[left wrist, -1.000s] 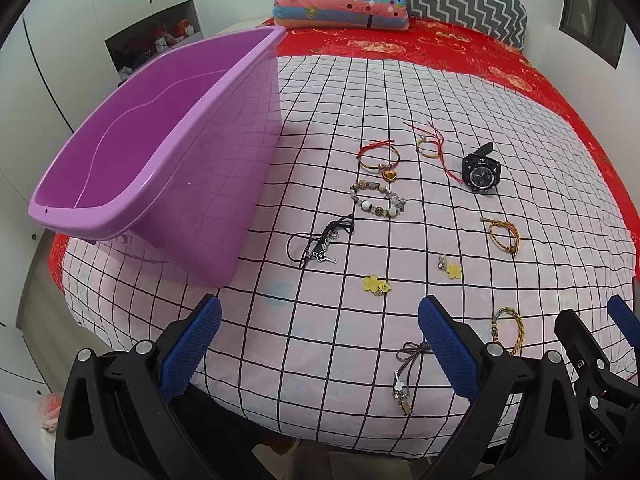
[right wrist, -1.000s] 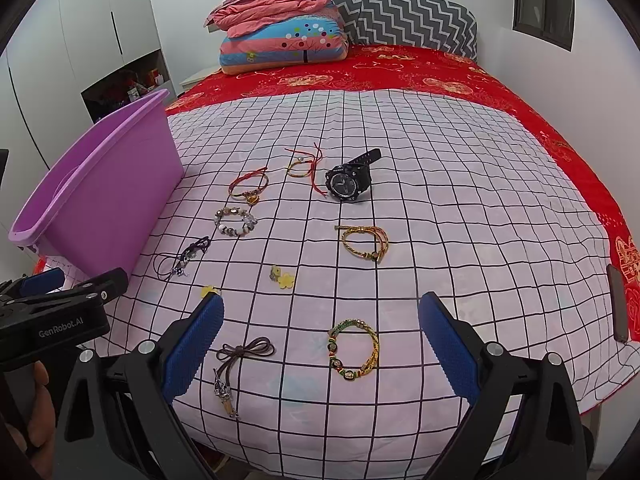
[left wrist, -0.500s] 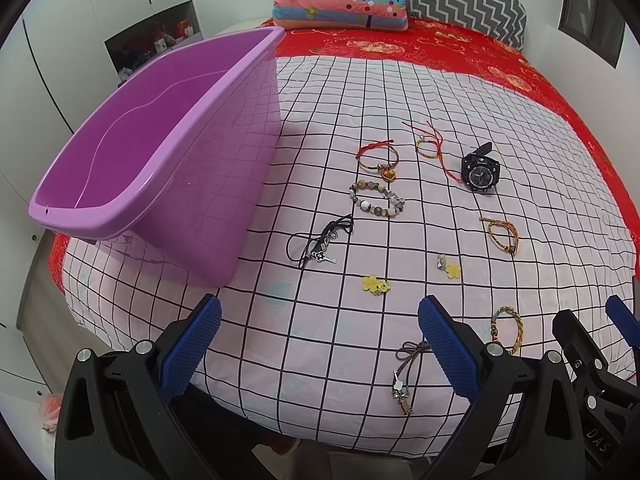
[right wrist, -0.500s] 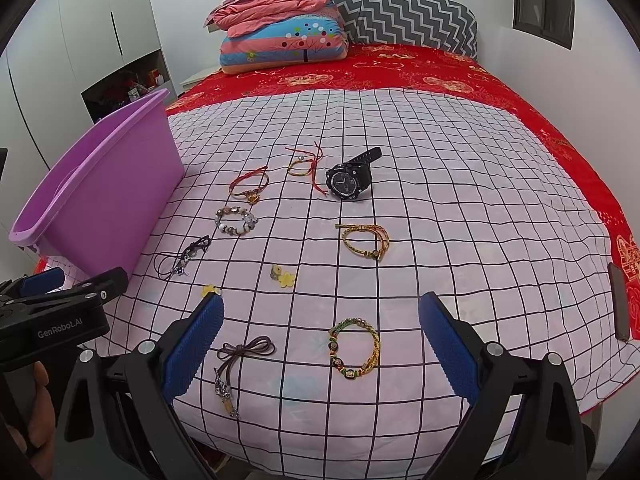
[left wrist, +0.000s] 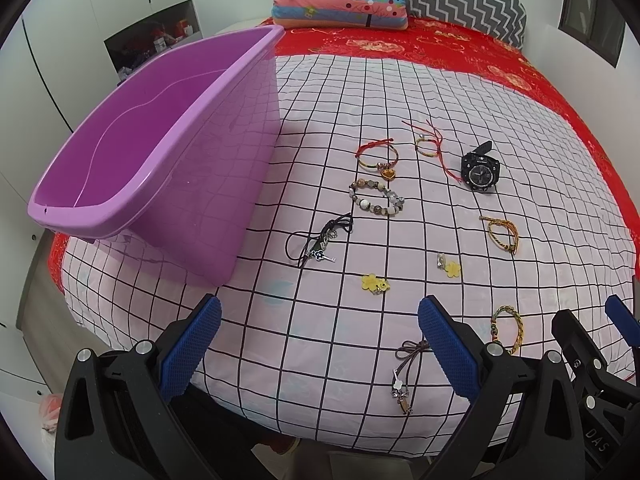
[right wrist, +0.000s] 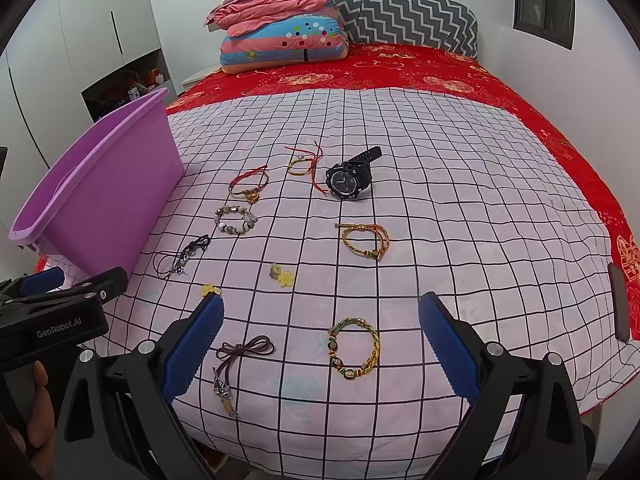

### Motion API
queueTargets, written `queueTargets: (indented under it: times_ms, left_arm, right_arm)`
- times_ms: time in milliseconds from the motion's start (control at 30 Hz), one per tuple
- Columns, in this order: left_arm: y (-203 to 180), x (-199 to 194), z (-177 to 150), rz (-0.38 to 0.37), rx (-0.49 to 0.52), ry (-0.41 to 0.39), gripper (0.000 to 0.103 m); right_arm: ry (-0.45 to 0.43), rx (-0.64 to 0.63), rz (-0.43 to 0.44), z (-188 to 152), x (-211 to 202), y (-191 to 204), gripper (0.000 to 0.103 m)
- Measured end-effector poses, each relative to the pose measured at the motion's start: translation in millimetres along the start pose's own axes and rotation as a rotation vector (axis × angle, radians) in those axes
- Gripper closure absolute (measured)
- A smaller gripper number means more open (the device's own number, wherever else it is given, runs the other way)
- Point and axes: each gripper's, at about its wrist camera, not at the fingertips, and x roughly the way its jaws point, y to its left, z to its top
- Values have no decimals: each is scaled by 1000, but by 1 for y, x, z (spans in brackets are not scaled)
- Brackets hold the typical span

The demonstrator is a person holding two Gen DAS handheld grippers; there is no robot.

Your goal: Organize jewelry

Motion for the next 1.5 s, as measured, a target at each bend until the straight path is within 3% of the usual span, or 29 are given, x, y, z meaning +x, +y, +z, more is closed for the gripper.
queueTargets:
  times_ms: [500, 967, 1500]
  left_arm:
    - [1, 8, -5, -12, -6, 16, 6]
    - [-5, 40, -43, -56, -14, 46, 6]
    - [-52, 86, -66, -118, 109, 91, 6]
  right_arm:
    - [11, 3, -6, -6, 9, -6, 10]
    - [48, -15, -13, -32, 33, -28, 10]
    - [141, -38, -21, -57, 84, -53, 10]
